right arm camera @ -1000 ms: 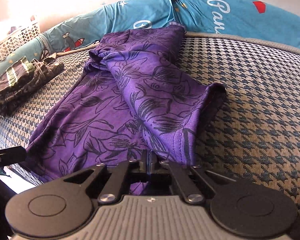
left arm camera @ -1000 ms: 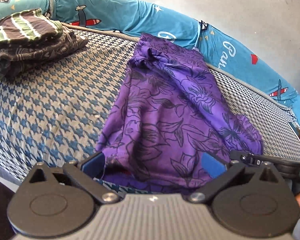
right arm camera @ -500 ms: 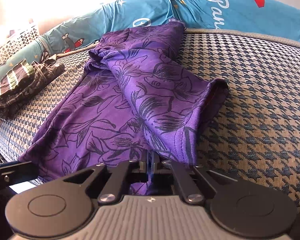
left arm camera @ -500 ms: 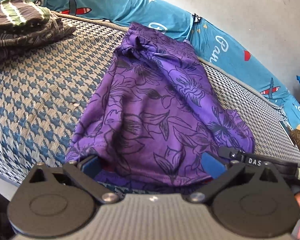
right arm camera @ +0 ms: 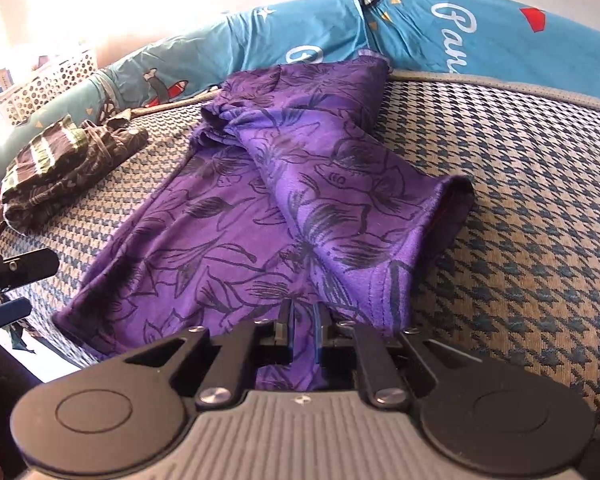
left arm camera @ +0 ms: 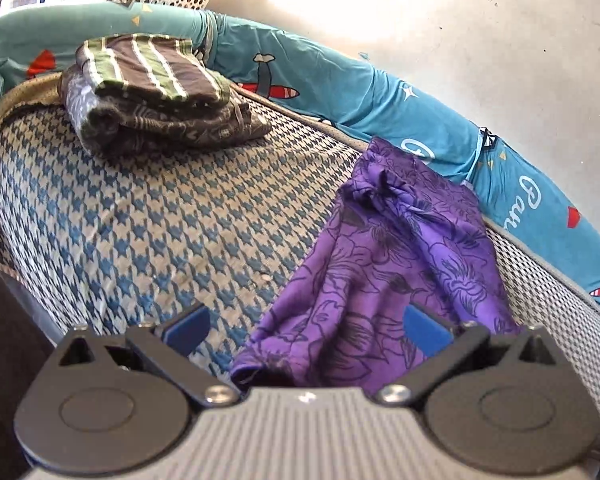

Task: Fold clothes

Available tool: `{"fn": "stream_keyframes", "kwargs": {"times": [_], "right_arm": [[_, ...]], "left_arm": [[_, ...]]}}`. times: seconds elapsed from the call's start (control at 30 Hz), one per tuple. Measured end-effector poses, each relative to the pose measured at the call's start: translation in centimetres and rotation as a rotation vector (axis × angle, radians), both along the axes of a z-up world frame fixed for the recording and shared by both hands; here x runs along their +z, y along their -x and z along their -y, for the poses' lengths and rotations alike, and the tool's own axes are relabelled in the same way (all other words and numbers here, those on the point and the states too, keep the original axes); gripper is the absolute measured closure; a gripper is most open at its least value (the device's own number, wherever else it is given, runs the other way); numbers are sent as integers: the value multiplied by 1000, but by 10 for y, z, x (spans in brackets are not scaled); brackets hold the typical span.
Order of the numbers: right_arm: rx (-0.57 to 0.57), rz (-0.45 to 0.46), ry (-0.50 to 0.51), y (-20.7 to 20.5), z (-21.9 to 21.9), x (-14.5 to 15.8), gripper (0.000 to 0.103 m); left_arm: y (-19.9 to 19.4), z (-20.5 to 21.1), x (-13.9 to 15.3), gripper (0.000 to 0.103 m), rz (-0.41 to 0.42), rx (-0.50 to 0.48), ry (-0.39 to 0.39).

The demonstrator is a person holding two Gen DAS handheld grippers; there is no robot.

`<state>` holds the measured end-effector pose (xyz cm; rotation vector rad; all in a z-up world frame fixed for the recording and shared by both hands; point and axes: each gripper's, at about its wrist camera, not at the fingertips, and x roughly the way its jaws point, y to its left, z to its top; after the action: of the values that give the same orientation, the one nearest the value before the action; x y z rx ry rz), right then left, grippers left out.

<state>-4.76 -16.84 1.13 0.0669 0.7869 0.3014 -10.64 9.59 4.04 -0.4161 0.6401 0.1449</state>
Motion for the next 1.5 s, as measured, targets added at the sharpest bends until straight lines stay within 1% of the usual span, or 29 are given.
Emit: {"fn": "stream_keyframes", "kwargs": {"times": [0.07,0.13,0.2,0.27,0.33,0.4,0.47,0.57,0.63,0.7,0.77,0.83,0.9,1.03,1.13,1.2,1.3,1.37,1.43,1.5], "right_arm": [[62,5,-11,2,-9,2,93],[125,-3,-30,4,-19,2,93],[190,-6,-44,7,-30,4,93],[274,17,-47,11,-44,8,93],[357,52,-18,17,-61,11,93],[417,87,10,20,-76,11,93],[474,104,13,22,-90,11,93],[558,129,15,23,-110,11,93],[610,159,30,24,-123,13,93],[623,170,54,21,-136,13,92],[609,167,72,14,-148,11,87],[584,152,85,5,-159,8,76],[552,135,105,-3,-168,3,72],[502,119,184,-11,-179,-12,72],[488,96,195,-13,-181,-19,70],[483,96,209,-13,-185,-21,70],[474,100,230,-13,-191,-24,71],[468,104,237,-12,-194,-25,77],[464,105,240,-10,-196,-24,87],[450,99,225,-11,-195,-24,93]], "left_arm": [[-8,-4,2,0,-41,-1,-9],[-15,-12,3,0,-72,8,17],[-25,-20,3,0,-110,10,25],[-37,-25,5,0,-134,-2,7],[-53,-28,6,0,-172,-42,-20],[-69,-30,8,0,-209,-84,-48],[-82,-32,12,0,-208,-120,-73],[-98,-38,20,0,-203,-145,-119],[-107,-43,24,0,-197,-167,-133],[-112,-48,26,0,-190,-168,-135],[-115,-53,27,0,-178,-158,-133],[-113,-58,26,0,-160,-144,-109],[-111,-63,23,0,-154,-130,-76],[-108,-67,24,0,-140,-141,-48],[-105,-66,26,0,-118,-150,-50],[-104,-67,28,0,-106,-148,-32],[-102,-69,30,0,-91,-149,-8],[-100,-69,32,0,-77,-147,-1],[-99,-69,34,0,-64,-146,2],[-98,-70,35,0,-60,-147,2]]}}
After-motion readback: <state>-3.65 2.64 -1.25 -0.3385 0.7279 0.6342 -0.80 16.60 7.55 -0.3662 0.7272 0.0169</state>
